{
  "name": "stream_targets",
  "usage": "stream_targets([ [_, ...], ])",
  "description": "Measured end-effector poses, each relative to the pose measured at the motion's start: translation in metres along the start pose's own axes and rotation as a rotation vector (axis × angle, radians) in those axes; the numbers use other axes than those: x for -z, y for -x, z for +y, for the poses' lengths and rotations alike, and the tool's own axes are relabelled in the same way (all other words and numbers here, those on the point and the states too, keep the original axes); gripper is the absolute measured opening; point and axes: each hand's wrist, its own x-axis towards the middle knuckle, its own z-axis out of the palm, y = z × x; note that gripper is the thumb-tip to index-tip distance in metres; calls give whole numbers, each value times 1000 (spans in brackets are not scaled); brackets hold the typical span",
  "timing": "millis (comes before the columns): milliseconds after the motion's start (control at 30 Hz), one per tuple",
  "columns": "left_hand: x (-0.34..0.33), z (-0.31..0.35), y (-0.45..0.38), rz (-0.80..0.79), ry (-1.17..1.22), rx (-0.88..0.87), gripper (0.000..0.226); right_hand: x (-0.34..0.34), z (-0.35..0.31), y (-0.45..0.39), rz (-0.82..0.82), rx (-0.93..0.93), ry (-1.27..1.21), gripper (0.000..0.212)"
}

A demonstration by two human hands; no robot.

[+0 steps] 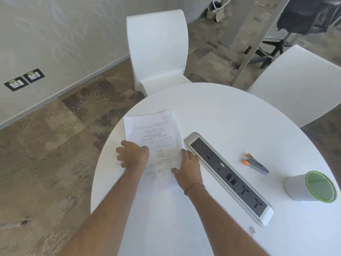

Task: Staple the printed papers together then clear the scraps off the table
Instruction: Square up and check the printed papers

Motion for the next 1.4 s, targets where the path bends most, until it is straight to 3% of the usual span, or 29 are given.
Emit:
stream_targets([
  [167, 2, -12, -13, -81, 262, 74, 51, -2, 1, 5, 29, -15, 38, 68],
  [267, 4, -16, -12, -134, 294, 71, 11, -3, 3, 9, 35, -25, 62, 71],
  [400, 7, -12, 12, -45, -78, 39, 9, -5, 4, 17, 48, -40, 87, 70],
  [467, 5, -10, 23, -31, -109, 4, 12, -6, 6, 20, 49, -43, 87, 68],
  [633, 3, -9, 35, -110, 158, -12, 46, -7, 8, 24, 59, -49, 89, 65],
  [867, 11, -34, 29, -230, 512, -70, 23, -5, 14, 30, 53, -45, 67, 64],
  [933, 23, -43, 32, -328, 590, -98, 24, 3, 18, 27, 28, -117, -120, 77],
  [1067, 54, -52, 48, -656, 693, -237, 27, 50, 22, 31, 110, -227, -780, 102],
  [1133, 62, -51, 60, -762, 704, -306, 29, 75, 28, 37, 61, -191, -1021, 88],
  [1233, 66, -38, 80, -804, 669, -394, 27, 107, 37, 52, -35, -70, -1189, 40],
  [1400, 63, -14, 119, -605, 683, -603, 23, 134, 38, 81, 194, 14, -1200, 21],
])
